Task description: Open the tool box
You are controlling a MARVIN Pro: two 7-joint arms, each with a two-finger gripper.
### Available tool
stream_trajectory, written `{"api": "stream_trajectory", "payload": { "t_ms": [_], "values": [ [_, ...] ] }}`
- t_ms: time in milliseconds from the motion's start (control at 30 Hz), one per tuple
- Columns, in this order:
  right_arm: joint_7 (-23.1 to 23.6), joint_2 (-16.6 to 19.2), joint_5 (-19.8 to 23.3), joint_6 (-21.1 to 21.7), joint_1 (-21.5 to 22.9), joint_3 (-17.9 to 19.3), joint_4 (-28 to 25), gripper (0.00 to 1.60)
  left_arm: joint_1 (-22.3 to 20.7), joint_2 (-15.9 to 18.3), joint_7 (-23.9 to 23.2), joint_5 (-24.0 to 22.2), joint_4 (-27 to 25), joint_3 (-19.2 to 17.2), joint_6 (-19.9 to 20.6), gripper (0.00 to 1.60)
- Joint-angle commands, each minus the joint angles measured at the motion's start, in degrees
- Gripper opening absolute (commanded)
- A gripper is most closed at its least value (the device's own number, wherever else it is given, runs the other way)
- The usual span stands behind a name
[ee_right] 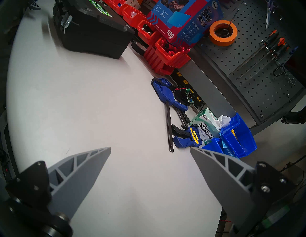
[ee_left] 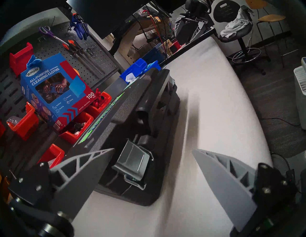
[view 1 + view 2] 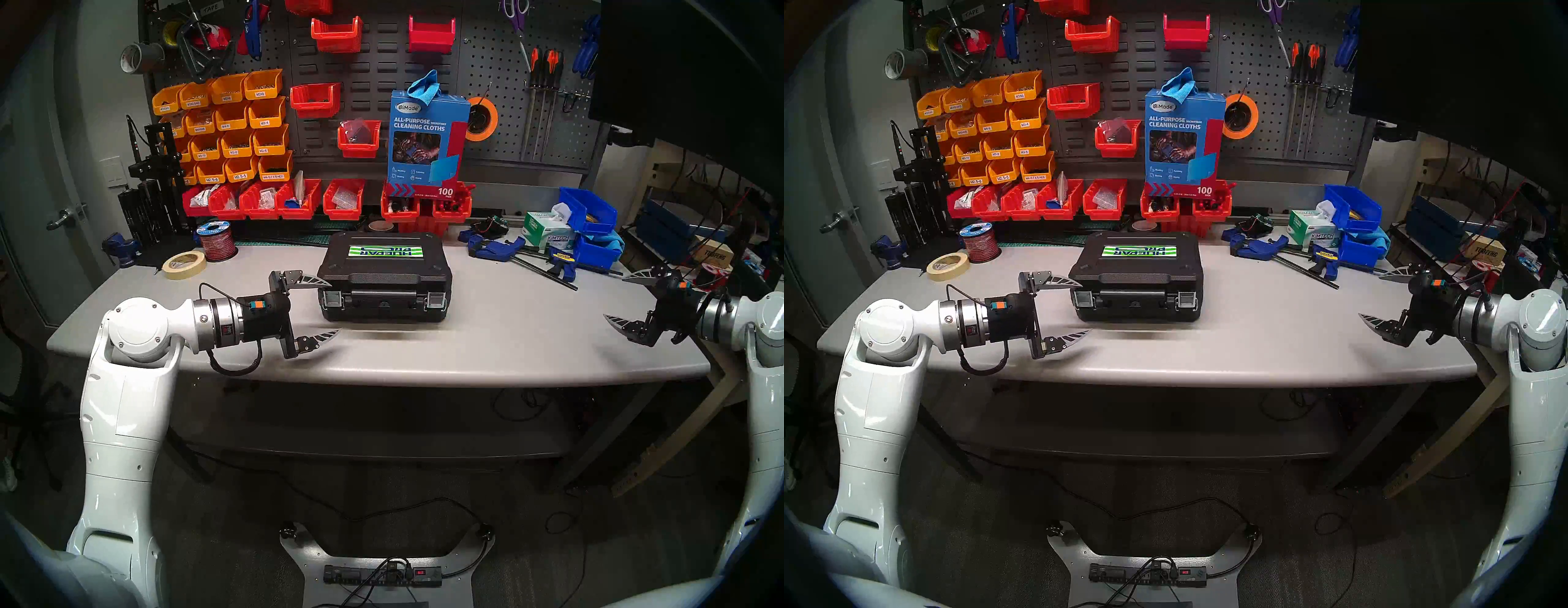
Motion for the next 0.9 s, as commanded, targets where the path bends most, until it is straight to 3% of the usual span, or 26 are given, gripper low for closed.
{"api": "stream_trajectory", "payload": {
  "t_ms": [0, 133, 167, 200, 233, 267, 300, 400, 433, 567, 600, 667, 767, 800, 833, 867],
  "values": [
    [0.02, 0.26, -0.06, -0.03, 0.11, 0.23, -0.27, 1.60, -1.78, 0.39, 0.57, -0.11, 0.28, -0.96, -0.26, 1.60],
    [0.02, 0.26, -0.06, -0.03, 0.11, 0.23, -0.27, 1.60, 0.57, 0.47, -0.61, -1.12, -2.15, -2.12, 1.99, 1.60],
    [0.02, 0.26, -0.06, -0.03, 0.11, 0.23, -0.27, 1.60, 1.41, 0.58, -0.90, -1.27, -2.69, -2.44, 2.16, 1.52],
    [0.02, 0.26, -0.06, -0.03, 0.11, 0.23, -0.27, 1.60, 3.79, 1.01, -1.72, -1.64, -3.72, -3.27, 1.79, 1.10],
    [0.02, 0.26, -0.06, -0.04, 0.12, 0.23, -0.26, 1.60, 5.02, 1.33, -2.49, -2.09, -4.45, -3.71, 1.95, 1.00],
    [0.02, 0.26, -0.06, -0.04, 0.12, 0.23, -0.26, 1.60, 6.13, 1.41, -2.94, -2.44, -4.95, -4.18, 1.87, 0.80],
    [0.02, 0.26, -0.06, -0.04, 0.12, 0.23, -0.26, 1.60, 6.13, 1.41, -2.94, -2.44, -4.95, -4.18, 1.87, 0.80],
    [0.02, 0.25, -0.05, -0.04, 0.13, 0.22, -0.24, 1.60, 8.52, 0.40, -7.04, -2.93, -5.76, -6.15, 2.27, 0.50],
    [0.02, 0.25, -0.05, -0.04, 0.14, 0.22, -0.24, 1.60, 10.00, 0.62, -7.29, -3.24, -6.81, -6.65, 2.53, 0.50],
    [0.02, 0.25, -0.06, -0.04, 0.13, 0.22, -0.25, 1.60, 12.64, -1.18, -9.37, -3.29, -8.48, -9.30, 2.54, 0.51],
    [0.02, 0.26, -0.06, -0.04, 0.13, 0.22, -0.25, 1.60, 14.73, -0.91, -7.29, -3.88, -10.02, -9.90, 3.00, 0.51],
    [0.02, 0.26, -0.06, -0.04, 0.12, 0.23, -0.26, 1.60, 14.15, -2.66, -6.00, -3.87, -10.88, -11.26, 4.88, 0.55],
    [0.02, 0.25, -0.05, -0.04, 0.14, 0.22, -0.24, 1.60, 9.86, -4.88, -3.01, -4.55, -11.59, -12.02, 10.43, 0.75],
    [0.01, 0.25, -0.05, -0.05, 0.14, 0.21, -0.23, 1.60, 8.61, -5.40, -2.21, -4.97, -11.48, -12.17, 10.32, 1.29],
    [0.01, 0.24, -0.04, -0.05, 0.15, 0.20, -0.22, 1.60, 7.14, -6.33, -0.66, -5.60, -11.59, -12.48, 11.86, 1.59],
    [0.00, 0.24, -0.04, -0.05, 0.15, 0.20, -0.21, 1.60, 6.03, -6.50, 0.12, -5.87, -11.95, -12.49, 13.57, 1.60]
  ]
}}
